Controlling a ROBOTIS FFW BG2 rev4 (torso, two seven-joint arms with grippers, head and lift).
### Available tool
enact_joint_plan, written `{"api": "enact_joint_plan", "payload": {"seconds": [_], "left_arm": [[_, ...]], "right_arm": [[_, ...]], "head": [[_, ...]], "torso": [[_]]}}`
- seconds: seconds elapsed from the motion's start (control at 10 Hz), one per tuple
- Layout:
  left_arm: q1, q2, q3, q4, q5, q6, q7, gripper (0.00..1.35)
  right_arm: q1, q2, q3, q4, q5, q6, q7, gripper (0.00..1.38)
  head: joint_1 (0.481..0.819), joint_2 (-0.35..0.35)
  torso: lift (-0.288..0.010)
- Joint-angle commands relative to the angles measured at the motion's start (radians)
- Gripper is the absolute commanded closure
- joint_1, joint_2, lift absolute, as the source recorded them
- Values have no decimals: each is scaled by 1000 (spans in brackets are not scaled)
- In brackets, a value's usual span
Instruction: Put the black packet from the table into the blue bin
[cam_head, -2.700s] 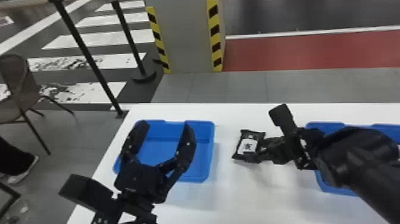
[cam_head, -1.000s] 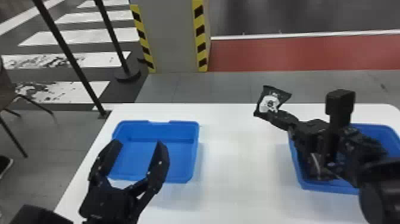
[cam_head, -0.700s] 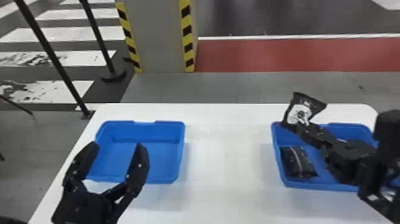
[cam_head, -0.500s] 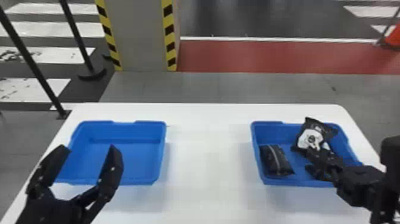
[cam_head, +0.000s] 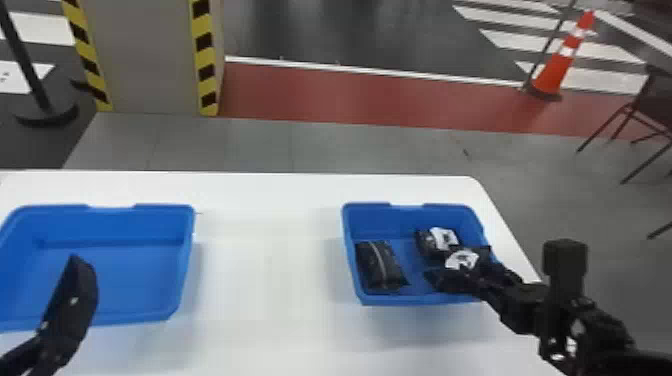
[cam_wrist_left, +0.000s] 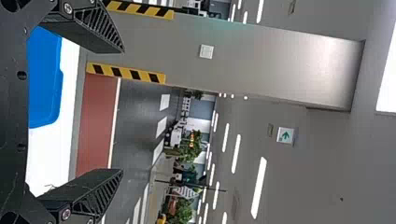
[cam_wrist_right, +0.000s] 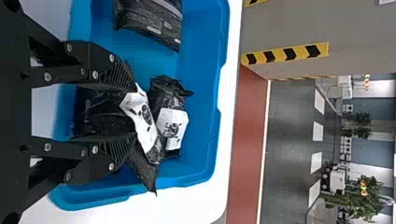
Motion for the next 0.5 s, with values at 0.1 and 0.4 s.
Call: {"api": "enact_joint_plan", "payload": {"seconds": [0.1,0.4], "left_arm": [[5,-8,7,-1,-4,-5,0,113],[3,-21,20,-3,-22,-5,0,107]], "right_arm": [[26,-2,1,-29,-58,-95,16,30],[274,77,-35,-397,-136,-225,4,53]], "head": [[695,-210],[695,-163]], "torso": [[-110],[-110]]}}
